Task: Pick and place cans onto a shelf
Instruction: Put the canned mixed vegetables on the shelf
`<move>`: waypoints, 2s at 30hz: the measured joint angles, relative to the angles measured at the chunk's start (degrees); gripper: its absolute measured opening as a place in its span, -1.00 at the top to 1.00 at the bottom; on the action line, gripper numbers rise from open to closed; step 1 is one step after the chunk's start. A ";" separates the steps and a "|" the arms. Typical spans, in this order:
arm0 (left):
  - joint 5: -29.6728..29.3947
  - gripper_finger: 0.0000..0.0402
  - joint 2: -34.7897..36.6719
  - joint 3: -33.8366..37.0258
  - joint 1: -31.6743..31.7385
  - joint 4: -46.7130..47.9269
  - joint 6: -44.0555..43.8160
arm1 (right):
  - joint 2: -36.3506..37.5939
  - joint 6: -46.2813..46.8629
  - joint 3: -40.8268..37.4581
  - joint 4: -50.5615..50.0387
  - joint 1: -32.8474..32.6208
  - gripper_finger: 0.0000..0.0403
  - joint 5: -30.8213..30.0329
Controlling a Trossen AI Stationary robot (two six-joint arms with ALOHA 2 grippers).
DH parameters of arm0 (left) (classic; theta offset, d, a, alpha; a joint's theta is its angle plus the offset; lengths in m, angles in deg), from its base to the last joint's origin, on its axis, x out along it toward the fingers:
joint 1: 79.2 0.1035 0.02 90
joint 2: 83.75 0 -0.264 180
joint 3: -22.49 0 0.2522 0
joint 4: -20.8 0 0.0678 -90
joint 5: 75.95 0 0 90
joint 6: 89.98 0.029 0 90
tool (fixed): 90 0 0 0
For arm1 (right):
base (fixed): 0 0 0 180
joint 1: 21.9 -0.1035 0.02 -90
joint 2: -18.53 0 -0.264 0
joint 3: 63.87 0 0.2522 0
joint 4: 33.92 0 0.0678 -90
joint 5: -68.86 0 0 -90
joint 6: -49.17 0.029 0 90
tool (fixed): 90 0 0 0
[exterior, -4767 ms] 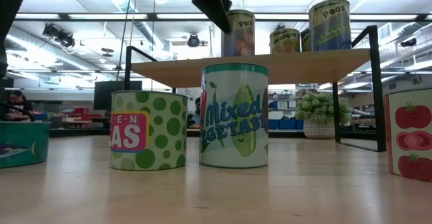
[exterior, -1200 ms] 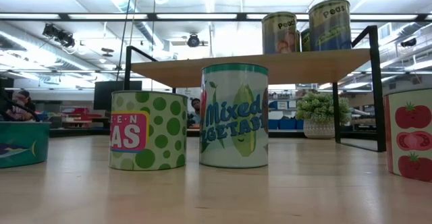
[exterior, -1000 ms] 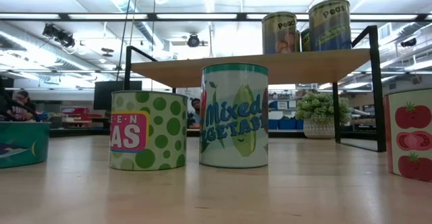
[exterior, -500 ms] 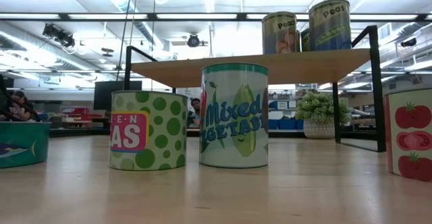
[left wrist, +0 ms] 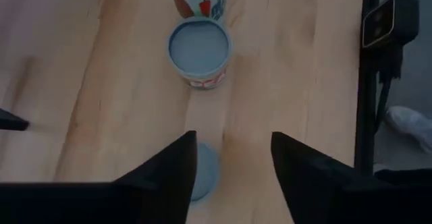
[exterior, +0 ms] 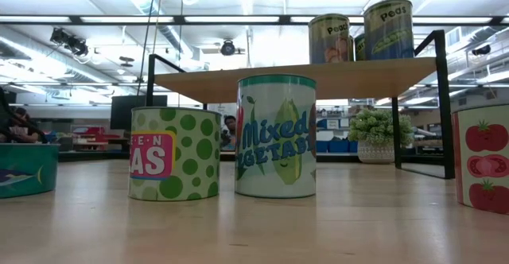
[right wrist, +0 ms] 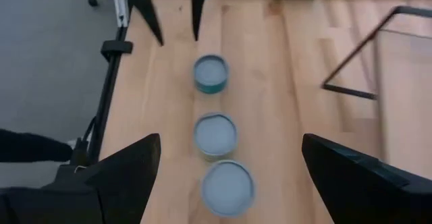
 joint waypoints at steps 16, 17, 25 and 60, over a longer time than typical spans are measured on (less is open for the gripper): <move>-0.90 0.37 5.84 3.73 -0.96 7.62 6.41 | -7.26 -4.01 0.01 3.79 2.04 -0.85 4.61; -0.75 0.37 7.00 5.05 -1.01 6.97 6.28 | -7.33 -4.20 -0.04 3.43 2.17 -0.86 4.61; -0.30 0.37 16.88 14.67 -0.84 2.19 5.88 | -8.79 -4.55 0.02 3.82 3.69 -0.98 4.15; -4.94 0.37 34.45 31.82 -0.84 -14.02 -12.13 | -20.65 -4.00 -0.05 -3.58 3.77 -0.97 6.91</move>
